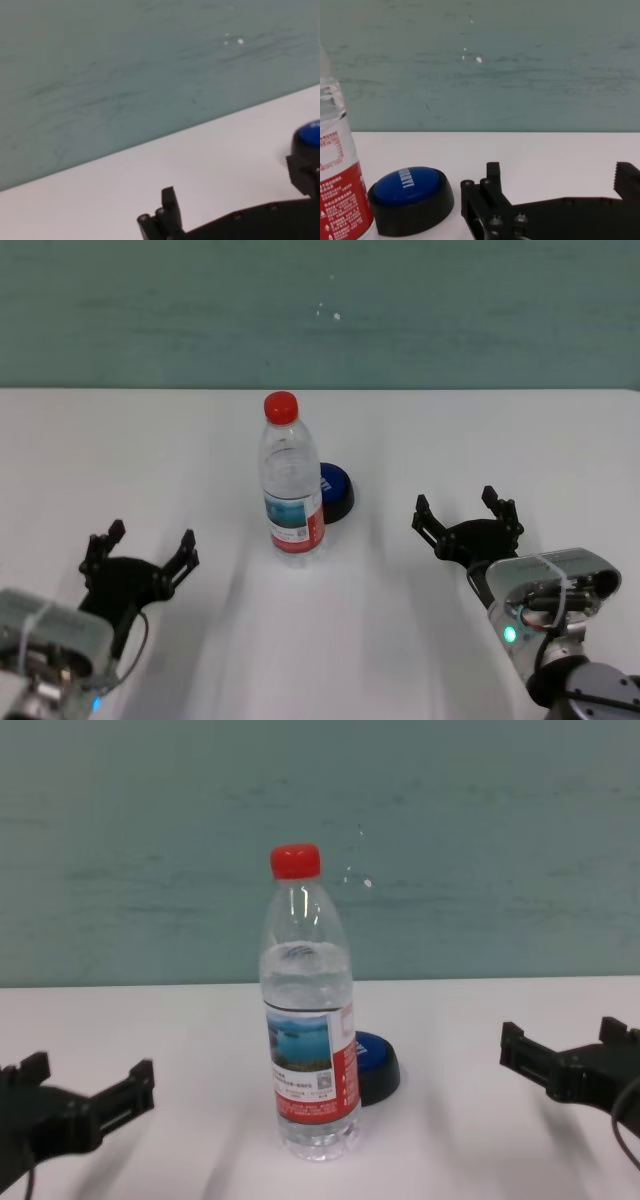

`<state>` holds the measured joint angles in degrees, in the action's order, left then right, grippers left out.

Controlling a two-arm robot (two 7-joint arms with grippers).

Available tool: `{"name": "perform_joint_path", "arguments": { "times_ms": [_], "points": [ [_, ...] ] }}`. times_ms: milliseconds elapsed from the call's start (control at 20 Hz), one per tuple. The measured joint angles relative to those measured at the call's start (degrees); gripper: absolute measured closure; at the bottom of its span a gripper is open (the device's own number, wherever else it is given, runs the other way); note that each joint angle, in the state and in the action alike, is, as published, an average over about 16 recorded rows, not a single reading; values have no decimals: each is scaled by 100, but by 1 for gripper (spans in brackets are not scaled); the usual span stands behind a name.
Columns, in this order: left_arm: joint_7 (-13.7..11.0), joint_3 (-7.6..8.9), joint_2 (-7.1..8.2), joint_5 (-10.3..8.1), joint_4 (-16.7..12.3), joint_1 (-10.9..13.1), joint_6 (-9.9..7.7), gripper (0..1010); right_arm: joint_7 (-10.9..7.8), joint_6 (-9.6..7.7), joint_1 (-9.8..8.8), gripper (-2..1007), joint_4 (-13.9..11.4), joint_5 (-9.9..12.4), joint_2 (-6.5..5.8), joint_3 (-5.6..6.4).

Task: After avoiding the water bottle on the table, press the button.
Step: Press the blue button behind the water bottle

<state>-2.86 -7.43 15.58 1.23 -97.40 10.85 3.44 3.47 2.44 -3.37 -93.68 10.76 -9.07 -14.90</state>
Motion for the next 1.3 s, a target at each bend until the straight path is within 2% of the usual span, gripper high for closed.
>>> {"name": "perform_joint_path", "arguments": {
  "times_ms": [250, 500, 650, 900, 1300],
  "points": [
    [-317, 84, 182, 3, -406, 448, 121, 10, 0, 0, 0, 1, 0, 0, 0, 0],
    [-668, 105, 326, -28, -605, 644, 276, 10, 0, 0, 0, 1, 0, 0, 0, 0],
    [-881, 50, 388, -36, -555, 589, 381, 10, 0, 0, 0, 1, 0, 0, 0, 0],
    [-1162, -125, 459, 6, -290, 328, 569, 10, 0, 0, 0, 1, 0, 0, 0, 0],
    [-1368, -435, 551, 164, 129, -69, 855, 10, 0, 0, 0, 1, 0, 0, 0, 0]
  ]
}}
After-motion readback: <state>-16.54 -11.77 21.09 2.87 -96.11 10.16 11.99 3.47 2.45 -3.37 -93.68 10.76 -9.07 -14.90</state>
